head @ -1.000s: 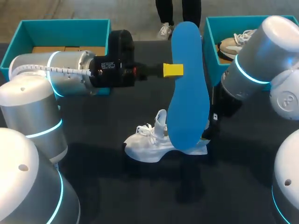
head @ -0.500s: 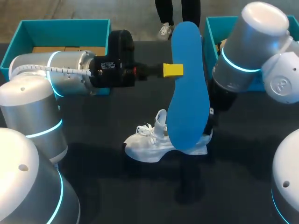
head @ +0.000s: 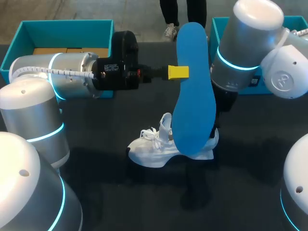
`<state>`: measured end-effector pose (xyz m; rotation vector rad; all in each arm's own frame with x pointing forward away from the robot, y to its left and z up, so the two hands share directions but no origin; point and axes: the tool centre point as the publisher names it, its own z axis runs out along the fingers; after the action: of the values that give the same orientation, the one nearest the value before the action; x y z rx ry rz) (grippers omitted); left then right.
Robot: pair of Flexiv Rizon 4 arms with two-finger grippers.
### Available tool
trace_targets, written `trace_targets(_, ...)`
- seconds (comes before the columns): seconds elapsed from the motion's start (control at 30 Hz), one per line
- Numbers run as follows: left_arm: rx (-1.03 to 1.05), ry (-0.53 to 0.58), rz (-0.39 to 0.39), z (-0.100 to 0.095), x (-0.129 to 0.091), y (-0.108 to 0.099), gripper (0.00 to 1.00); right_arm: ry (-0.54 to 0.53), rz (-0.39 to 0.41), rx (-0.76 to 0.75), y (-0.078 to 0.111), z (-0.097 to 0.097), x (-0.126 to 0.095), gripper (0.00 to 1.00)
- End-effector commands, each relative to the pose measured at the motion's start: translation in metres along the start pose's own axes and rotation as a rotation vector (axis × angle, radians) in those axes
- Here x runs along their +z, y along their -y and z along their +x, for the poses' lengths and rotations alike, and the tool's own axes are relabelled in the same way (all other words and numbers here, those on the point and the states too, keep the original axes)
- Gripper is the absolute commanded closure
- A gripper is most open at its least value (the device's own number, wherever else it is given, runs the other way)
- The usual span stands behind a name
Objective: Take the shoe out of the shoebox, open the shoe tongue, remove and reinsert the insole, then place the shoe into the shoebox
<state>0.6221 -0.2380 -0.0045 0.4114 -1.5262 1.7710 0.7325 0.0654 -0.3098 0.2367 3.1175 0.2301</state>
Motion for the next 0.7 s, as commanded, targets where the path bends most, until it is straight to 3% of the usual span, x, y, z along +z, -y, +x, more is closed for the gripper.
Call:
trace_targets(0.03,0.001,0.000,0.004,0.0006,-0.0008,-0.0019,1.00,-0.006,0.012,0.000,-0.0046,-0.0041,0.0052,0.00)
trace_targets(0.7,0.001,0.000,0.004,0.0006,-0.0008,-0.0019,1.00,-0.005,0.010,0.005,-0.0062,-0.0067,0.0067,0.00)
